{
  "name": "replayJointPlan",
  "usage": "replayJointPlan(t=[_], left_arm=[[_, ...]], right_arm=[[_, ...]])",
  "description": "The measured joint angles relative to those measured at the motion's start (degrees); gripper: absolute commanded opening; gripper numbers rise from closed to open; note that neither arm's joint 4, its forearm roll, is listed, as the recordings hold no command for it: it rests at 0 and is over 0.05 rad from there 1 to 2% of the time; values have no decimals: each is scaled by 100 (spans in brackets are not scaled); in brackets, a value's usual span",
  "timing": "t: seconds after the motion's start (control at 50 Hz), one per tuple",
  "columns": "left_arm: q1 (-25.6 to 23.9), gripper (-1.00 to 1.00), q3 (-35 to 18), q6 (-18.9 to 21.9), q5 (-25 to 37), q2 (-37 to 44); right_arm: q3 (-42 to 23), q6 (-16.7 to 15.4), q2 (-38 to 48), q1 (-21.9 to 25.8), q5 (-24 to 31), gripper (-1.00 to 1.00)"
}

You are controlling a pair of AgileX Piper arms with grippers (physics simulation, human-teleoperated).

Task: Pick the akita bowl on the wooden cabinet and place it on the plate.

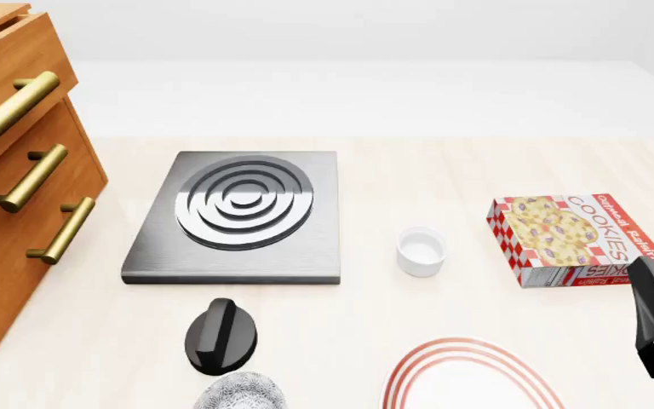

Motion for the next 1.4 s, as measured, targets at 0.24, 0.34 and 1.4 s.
replayJointPlan(t=[0.24, 0.34, 1.4], left_arm=[[-23, 100, -26, -25, -68, 189], [-42, 100, -53, -29, -89, 268], [-212, -100, 110, -469, -533, -235]], right_arm=[[0, 0, 0, 0, 0, 100], [0, 0, 0, 0, 0, 100], [0, 0, 0, 0, 0, 100]])
